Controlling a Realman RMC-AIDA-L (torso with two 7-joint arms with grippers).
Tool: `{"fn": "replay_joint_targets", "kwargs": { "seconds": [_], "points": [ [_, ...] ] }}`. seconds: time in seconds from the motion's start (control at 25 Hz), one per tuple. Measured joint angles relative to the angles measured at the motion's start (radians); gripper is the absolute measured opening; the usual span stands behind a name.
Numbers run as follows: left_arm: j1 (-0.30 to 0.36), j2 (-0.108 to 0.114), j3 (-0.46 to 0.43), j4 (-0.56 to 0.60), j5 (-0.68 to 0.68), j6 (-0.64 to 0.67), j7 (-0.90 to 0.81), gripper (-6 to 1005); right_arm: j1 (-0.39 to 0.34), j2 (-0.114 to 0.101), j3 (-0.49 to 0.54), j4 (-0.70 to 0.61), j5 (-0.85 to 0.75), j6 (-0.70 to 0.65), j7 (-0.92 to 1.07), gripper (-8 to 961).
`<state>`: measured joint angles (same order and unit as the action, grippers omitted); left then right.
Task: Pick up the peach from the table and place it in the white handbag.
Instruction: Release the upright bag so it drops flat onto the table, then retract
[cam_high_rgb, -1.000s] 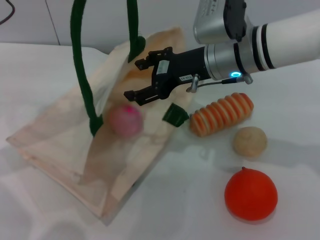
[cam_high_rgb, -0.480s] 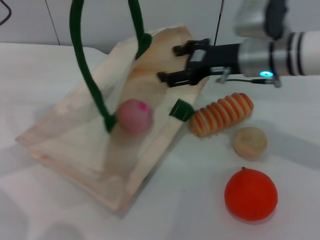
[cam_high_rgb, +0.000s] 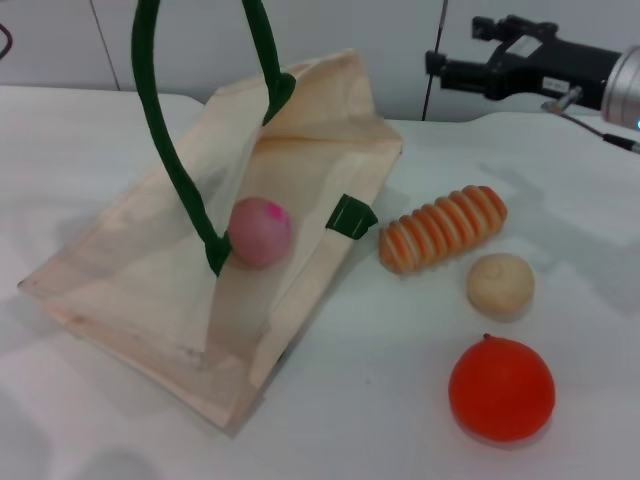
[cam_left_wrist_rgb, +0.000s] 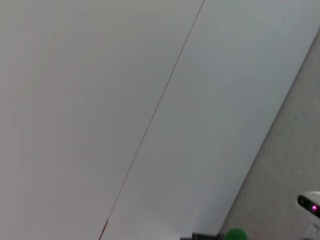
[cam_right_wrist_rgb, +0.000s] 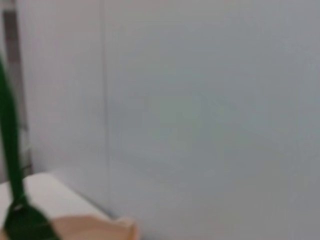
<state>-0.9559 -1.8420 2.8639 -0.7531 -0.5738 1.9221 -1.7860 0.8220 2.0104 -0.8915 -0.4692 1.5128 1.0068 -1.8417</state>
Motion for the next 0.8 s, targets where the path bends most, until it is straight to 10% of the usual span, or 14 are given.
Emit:
{"fn": "replay_joint_targets", "kwargs": {
  "seconds": [0.8],
  "points": [
    [-0.001, -0.009, -0.001, 0.000, -0.033, -0.015, -0.005, 302, -0.027, 0.008, 0.112, 0.011, 0.044, -0.070, -0.008, 891]
  ]
}}
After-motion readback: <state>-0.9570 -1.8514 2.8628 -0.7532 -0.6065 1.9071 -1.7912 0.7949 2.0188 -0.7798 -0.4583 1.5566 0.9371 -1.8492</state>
